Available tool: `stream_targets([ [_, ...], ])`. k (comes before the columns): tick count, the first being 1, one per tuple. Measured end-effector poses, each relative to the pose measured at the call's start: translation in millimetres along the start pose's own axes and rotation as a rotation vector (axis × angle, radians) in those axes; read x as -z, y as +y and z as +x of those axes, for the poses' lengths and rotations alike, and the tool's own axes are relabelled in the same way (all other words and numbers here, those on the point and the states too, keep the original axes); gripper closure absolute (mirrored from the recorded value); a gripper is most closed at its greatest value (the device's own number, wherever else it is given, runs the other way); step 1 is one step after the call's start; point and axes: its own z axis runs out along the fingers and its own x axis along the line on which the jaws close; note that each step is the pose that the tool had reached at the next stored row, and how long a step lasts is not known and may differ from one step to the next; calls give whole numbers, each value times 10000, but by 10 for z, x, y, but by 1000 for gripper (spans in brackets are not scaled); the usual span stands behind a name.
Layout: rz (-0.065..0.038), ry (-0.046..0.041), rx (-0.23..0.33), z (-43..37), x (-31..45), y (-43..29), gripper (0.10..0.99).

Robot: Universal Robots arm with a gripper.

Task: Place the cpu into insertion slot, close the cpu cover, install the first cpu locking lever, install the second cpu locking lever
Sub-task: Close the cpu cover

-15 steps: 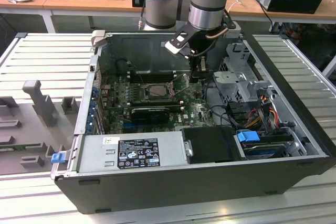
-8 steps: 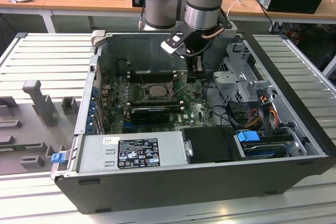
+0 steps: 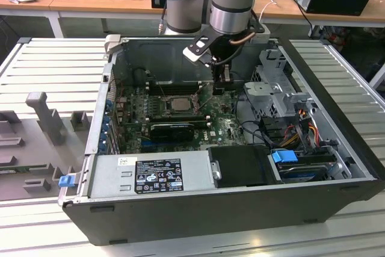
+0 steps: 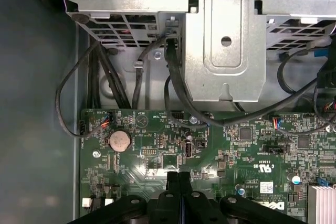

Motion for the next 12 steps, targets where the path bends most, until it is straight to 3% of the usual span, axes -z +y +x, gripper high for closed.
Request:
stream_targets([
  [12,0,-1,1,1,2,-92,980],
])
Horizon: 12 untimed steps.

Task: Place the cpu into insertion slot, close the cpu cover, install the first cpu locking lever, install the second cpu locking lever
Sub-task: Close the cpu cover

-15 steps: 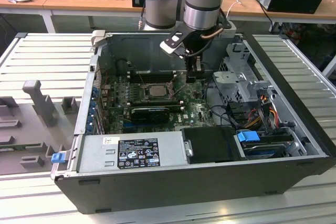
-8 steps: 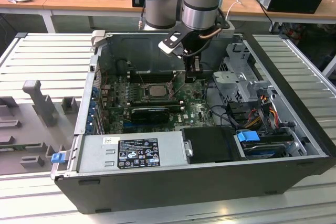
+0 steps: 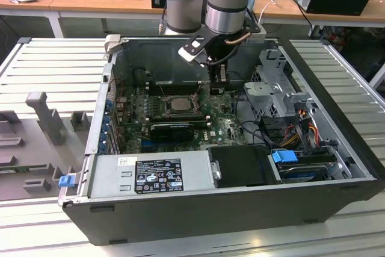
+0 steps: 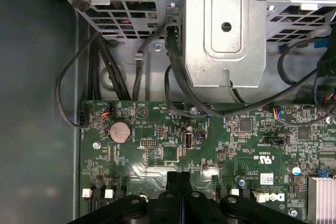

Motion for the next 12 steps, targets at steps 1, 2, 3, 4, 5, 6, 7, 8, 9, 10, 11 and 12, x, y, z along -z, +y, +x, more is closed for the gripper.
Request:
stream_targets([
  [1,0,0,0,0,0,-13,980],
  [2,0,0,-2,0,1,-30,980],
  [3,0,0,-1,0,1,-54,980],
  [4,-1,0,-1,0,2,-67,980],
  [5,0,0,-1,1,2,-85,980],
  [6,0,0,-1,1,3,-128,980],
  [7,0,0,-2,1,3,-153,980],
  [8,0,1,-1,1,4,-171,980],
  [9,0,0,1,2,5,-207,980],
  [10,0,0,0,2,5,-235,980],
  [11,0,0,-1,2,6,-262,980],
  [12,0,0,1,2,7,-300,980],
])
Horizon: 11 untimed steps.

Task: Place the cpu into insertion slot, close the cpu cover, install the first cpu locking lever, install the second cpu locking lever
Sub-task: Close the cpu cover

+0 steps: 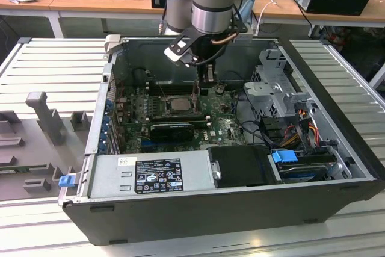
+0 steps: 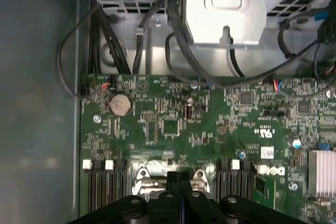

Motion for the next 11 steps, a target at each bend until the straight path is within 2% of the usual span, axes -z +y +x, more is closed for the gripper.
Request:
stream_targets([
  [3,0,0,-2,1,1,-83,980],
  [6,-1,2,-2,2,-19,-103,980],
  [11,0,0,1,1,-119,-114,980],
])
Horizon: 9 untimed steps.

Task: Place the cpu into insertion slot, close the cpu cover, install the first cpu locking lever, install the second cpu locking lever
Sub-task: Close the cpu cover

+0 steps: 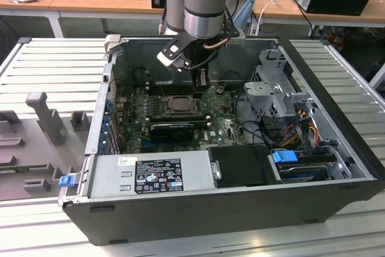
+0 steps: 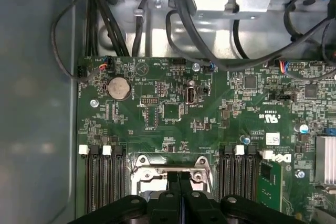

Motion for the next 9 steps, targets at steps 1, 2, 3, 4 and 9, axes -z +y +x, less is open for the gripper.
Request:
stream_targets([
  [1,0,0,7,0,-18,-8,980],
  [2,0,0,19,0,-39,-23,980],
  [3,0,1,29,0,-57,-39,980],
  [4,-1,4,41,1,-80,-79,980],
  [9,3,4,56,6,-86,-262,980],
])
